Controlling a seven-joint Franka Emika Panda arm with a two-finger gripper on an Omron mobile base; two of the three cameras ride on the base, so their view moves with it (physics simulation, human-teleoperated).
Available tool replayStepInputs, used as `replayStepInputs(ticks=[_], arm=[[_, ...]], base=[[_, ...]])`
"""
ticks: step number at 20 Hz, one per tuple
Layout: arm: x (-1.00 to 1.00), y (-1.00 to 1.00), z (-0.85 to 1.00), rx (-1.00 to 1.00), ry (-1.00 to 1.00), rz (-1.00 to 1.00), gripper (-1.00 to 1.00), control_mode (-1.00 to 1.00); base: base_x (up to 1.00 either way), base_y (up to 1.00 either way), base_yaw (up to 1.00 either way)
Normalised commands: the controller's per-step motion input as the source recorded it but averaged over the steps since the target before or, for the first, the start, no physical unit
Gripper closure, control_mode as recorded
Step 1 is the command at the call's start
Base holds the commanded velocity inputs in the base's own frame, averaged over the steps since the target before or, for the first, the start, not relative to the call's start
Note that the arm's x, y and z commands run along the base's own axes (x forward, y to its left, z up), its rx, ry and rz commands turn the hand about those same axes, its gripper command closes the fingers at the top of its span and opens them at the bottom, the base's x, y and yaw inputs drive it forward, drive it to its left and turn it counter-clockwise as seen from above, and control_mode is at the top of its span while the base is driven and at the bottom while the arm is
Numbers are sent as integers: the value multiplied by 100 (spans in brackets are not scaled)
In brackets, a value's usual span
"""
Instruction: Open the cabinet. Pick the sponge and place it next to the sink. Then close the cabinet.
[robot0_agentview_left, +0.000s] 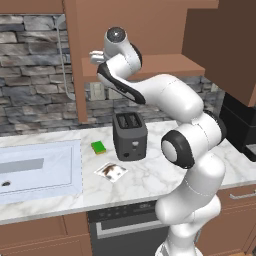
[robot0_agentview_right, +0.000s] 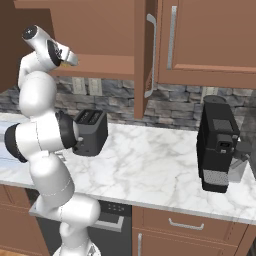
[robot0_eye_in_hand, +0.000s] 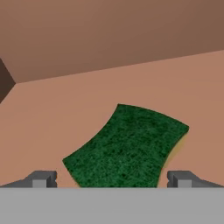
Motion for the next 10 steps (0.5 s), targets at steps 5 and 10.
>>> replayStepInputs(ticks=[5,10], arm=[[3,0,-6,0,0,-6,-100,-100],[14,0,-15,0,0,-8,-100,-100]], base=[[0,0,0],[0,0,0]])
